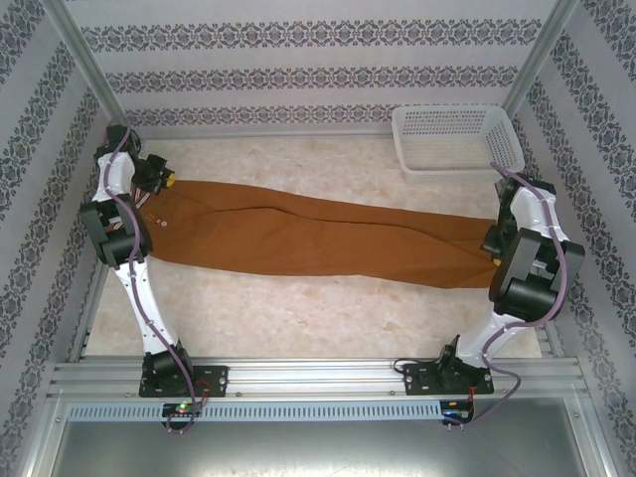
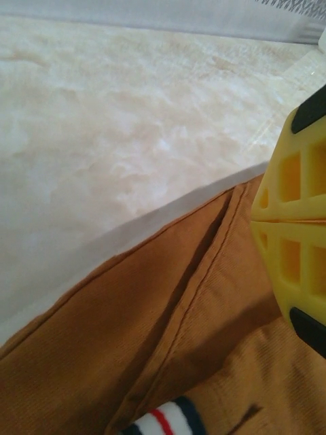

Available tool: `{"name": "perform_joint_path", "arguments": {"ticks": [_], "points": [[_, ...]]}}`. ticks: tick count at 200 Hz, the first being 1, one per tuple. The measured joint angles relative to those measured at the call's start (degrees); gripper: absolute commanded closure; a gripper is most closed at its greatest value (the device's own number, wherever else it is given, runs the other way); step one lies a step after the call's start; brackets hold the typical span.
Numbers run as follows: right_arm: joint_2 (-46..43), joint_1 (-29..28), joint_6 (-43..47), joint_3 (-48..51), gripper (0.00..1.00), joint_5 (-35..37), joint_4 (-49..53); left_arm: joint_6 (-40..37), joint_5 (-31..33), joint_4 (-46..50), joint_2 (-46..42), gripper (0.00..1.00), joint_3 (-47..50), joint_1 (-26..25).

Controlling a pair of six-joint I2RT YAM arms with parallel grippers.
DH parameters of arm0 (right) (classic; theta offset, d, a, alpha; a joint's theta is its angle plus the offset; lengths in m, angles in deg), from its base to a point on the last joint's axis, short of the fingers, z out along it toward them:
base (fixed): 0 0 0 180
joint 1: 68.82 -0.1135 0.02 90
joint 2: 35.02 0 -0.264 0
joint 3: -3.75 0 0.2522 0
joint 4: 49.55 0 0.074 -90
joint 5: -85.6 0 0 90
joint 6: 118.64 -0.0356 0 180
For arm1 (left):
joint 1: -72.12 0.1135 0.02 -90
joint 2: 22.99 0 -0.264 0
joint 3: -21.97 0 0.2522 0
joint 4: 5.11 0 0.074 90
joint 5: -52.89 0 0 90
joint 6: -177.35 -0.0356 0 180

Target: Roll up the long pants

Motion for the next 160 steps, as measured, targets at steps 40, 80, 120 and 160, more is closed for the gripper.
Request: {"name": "perform_joint_path", "arguments": {"ticks": [40, 80, 120, 160], "points": [[0.04, -0.17, -1.97, 1.33, 0.44, 2.86, -0.09, 0.17, 0.13, 0.0, 0.63, 0.94, -0.02, 0.0], [-3.76, -6.99, -2.62, -0.11, 0.31, 2.36, -1.14, 0.15, 0.31, 0.13, 0.44, 0.93, -0.02, -0.04], [-5.27, -24.48, -3.04, -11.67, 1.0, -4.55, -3.61, -1.33, -0.15, 0.92, -1.46, 0.56, -0.02, -0.7], [2.54, -35.98, -4.04, -20.94, 0.94, -11.93, -5.92, -4.52, -1.14, 4.15, -2.43, 0.1, -1.73, -2.08]]}}
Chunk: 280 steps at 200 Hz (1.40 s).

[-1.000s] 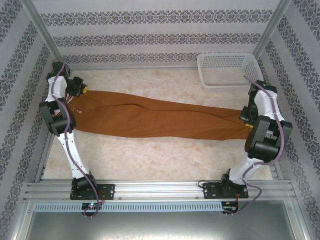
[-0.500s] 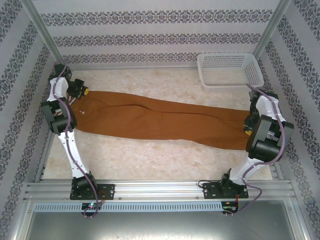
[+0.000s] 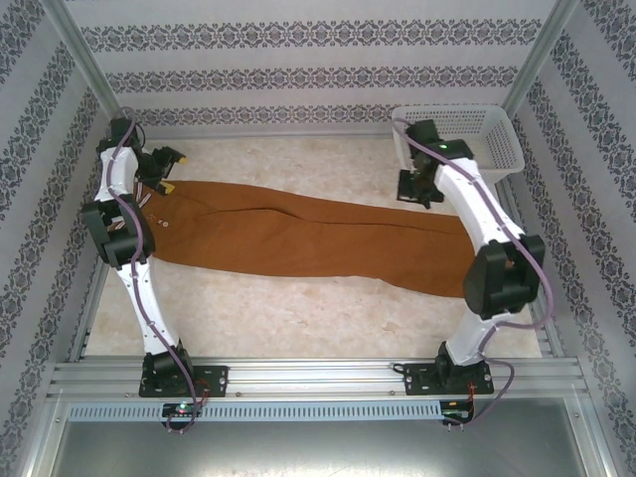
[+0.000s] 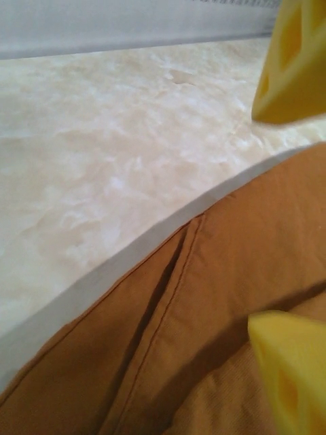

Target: Roll up the long pants

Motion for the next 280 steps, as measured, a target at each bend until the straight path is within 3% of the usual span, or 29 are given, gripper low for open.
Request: {"name": "perform_joint_path", "arguments": {"ticks": [20, 54, 62, 73, 84, 123, 201, 222, 242, 263, 280], "points": [[5.75, -3.58, -0.31, -2.01, 0.92, -2.23, -1.22, -0.74, 0.74, 3.56, 0.17, 0.12, -2.4, -0.17], [12.02, -7.43, -0.44, -2.08, 0.86, -6.32, -3.02, -1.81, 3.19, 7.04, 0.44, 0.32, -6.01, -0.17], [13.03, -8.02, -0.5, -2.38, 0.81, -7.26, -3.26, -2.1, 3.98, 7.78, 0.44, 0.34, -6.12, -0.17], [14.62, -8.63, -0.57, -3.5, 0.66, -8.46, -3.37, -2.34, 4.81, 9.14, 0.44, 0.35, -6.05, -0.2], [16.37, -9.11, -0.52, -5.25, 0.61, -9.55, -3.63, -2.71, 5.44, 9.97, 0.46, 0.35, -5.68, -0.2], [20.59, -9.2, -0.07, -10.62, 0.61, -11.54, -3.98, -3.39, 7.04, 11.39, 1.27, 0.31, -2.49, -0.35], [20.83, -9.2, 0.81, -10.43, 0.61, -12.07, -4.11, -3.82, 10.14, 13.05, 5.68, 0.27, -3.21, -1.36], [20.83, -9.2, 0.83, -9.6, 0.62, -12.09, -4.11, -3.61, 10.56, 13.9, 6.82, 0.48, -4.37, -1.4], [20.79, -9.07, 1.09, -8.07, 0.62, -12.04, -4.09, -2.91, 10.86, 14.38, 7.54, 0.62, -4.96, -1.29], [20.41, -8.61, 1.25, -5.4, 0.62, -11.74, -4.15, -2.36, 10.54, 14.36, 8.04, 0.65, -5.49, -1.31], [19.56, -7.45, 1.38, -2.89, 0.62, -11.28, -4.07, -1.77, 10.27, 14.32, 8.15, 0.8, -5.6, -1.31]]}}
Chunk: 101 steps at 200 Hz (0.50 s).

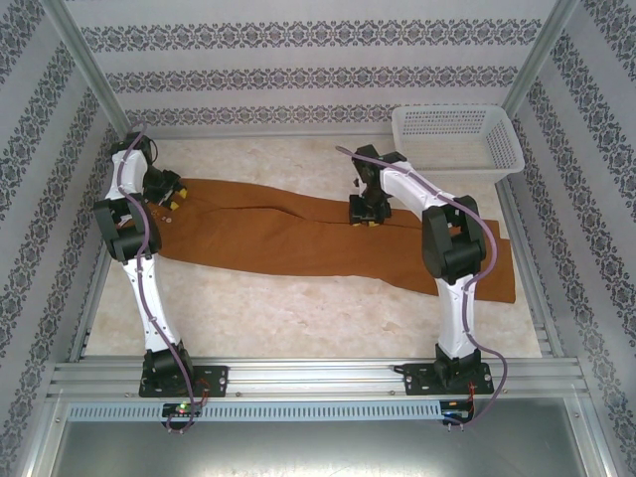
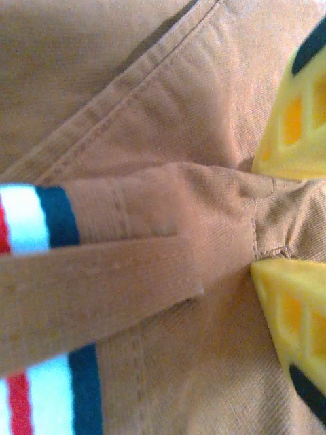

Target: Roll up the long pants

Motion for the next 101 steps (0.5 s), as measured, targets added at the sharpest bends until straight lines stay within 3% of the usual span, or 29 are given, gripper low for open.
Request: {"name": "perform_joint_path", "arguments": {"ticks": [22, 41, 73, 101], "points": [[-2.12, 2.25, 0.55, 2.51, 0.61, 0.96, 0.04, 0.17, -1.27, -0.79, 0.57, 1.0, -0.28, -0.33], [-4.94, 5.03, 1.33, 4.13, 0.6, 2.49, 0.44, 0.37, -1.49, -0.66, 0.79, 1.0, -1.07, -0.37], [-8.68, 11.93, 2.62, 5.79, 0.4, 4.72, 1.64, 0.35, -1.53, 0.28, 1.46, 1.0, -2.58, -0.37], [-9.14, 19.04, 3.1, 7.1, 0.38, 5.33, 1.99, 0.35, -1.49, 0.52, 1.51, 1.0, -2.89, -0.39]]}}
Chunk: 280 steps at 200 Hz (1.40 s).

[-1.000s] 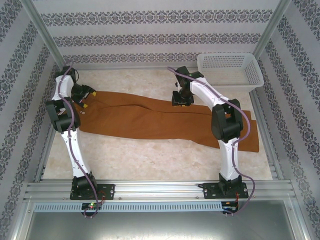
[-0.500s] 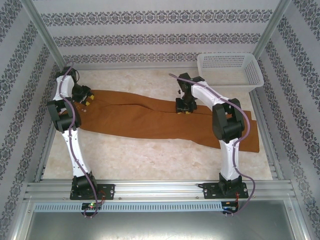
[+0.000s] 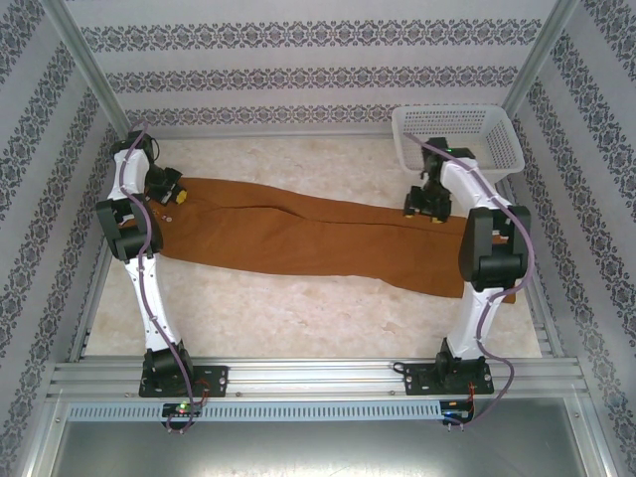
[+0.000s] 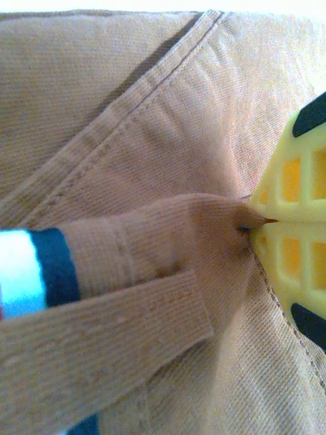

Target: Roll up the long pants

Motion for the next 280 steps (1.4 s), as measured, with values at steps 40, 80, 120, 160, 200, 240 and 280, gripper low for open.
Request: {"name": "perform_joint_path", "arguments": {"ticks": [40, 80, 120, 160, 200, 240, 280], "points": [[0.04, 6.08, 0.0, 0.11, 0.37, 2.08, 1.99, 0.0, 0.02, 0.11, 0.0, 1.0, -0.09, 0.0], [0.13, 8.63, -0.02, 0.42, 0.36, 3.78, 2.67, 0.0, -0.15, 0.09, 0.0, 1.0, -0.09, 0.04], [2.4, 9.38, -0.02, 1.22, 0.36, 4.48, 2.54, 0.0, -0.22, 0.09, 0.0, 1.0, -0.09, 0.04], [5.99, 9.38, -0.26, 1.2, 0.36, 4.63, 2.62, 0.0, -0.35, 0.09, 0.0, 1.0, -0.09, 0.04], [8.48, 9.75, -0.46, 0.15, 0.34, 4.61, 3.58, 0.0, -0.5, 0.09, 0.0, 1.0, -0.09, 0.11], [8.96, 9.75, -0.72, 0.22, 0.33, 4.63, 3.39, 0.0, -0.66, 0.07, 0.0, 1.0, -0.09, 0.13], [8.31, 9.75, -2.19, 1.42, 0.31, 4.92, 1.79, 0.02, -0.7, 0.07, 0.0, 1.0, -0.09, 0.13]]}}
